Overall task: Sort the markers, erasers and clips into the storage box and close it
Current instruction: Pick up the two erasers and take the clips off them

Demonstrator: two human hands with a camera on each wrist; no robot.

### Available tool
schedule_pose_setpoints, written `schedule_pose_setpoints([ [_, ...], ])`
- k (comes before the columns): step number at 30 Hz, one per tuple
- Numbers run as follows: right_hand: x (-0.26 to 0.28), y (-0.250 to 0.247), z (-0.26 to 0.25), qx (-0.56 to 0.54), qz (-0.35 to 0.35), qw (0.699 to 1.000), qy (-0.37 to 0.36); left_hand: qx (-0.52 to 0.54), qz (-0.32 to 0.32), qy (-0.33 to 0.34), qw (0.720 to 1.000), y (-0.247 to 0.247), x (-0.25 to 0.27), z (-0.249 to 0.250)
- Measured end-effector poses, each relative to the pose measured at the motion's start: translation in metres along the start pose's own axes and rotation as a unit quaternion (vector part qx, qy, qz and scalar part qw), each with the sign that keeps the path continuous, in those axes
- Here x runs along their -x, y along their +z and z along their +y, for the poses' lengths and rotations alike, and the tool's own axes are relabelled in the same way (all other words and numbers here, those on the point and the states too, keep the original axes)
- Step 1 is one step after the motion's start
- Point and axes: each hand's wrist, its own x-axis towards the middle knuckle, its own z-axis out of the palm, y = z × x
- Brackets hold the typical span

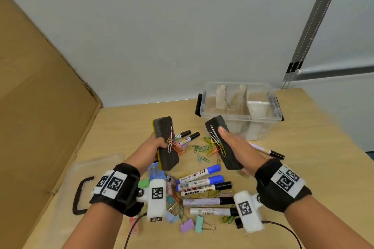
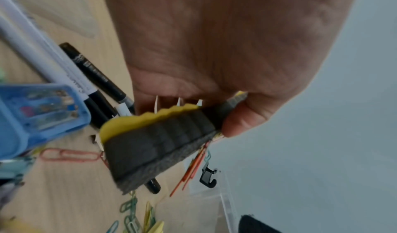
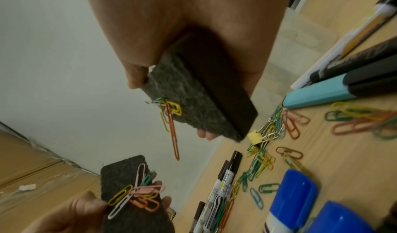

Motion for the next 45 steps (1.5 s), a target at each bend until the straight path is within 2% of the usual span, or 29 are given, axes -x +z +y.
schedule_pose_setpoints([
  [3, -0.004, 0.016, -0.002, 0.027, 0.007, 1.0, -0.009, 0.067, -0.02, 0.004, 0.998, -0.009, -0.004, -0.004],
  [12, -0.011, 0.028, 0.011, 0.052, 0.031, 0.998, -0.019, 0.138, -0.041, -0.027, 0.989, -0.021, -0.022, -0.021],
  [19, -0.002, 0.03, 0.009, 0.105, 0.007, 0.989, -0.108, 0.178, -0.06, -0.033, 0.982, -0.013, -0.027, -0.02],
  [22, 0.003, 0.037, 0.007, 0.162, -0.018, 0.971, -0.176, 0.211, -0.066, -0.037, 0.975, -0.008, -0.03, -0.018],
  [25, 0.002, 0.044, 0.004, 0.269, -0.003, 0.929, -0.252, 0.202, -0.063, -0.05, 0.976, -0.005, -0.034, -0.017],
  [27, -0.002, 0.048, 0.005, 0.303, -0.008, 0.911, -0.28, 0.182, -0.064, -0.048, 0.98, -0.002, -0.034, -0.017],
  [32, -0.009, 0.056, 0.007, 0.368, -0.032, 0.88, -0.3, 0.199, -0.068, -0.042, 0.977, 0.003, -0.037, -0.012],
  [36, -0.009, 0.056, 0.009, 0.385, -0.044, 0.87, -0.305, 0.238, -0.083, -0.036, 0.967, 0.004, -0.037, -0.009],
  [45, 0.0, 0.031, 0.018, 0.453, -0.04, 0.848, -0.272, 0.29, -0.062, -0.045, 0.954, -0.002, -0.037, -0.016],
])
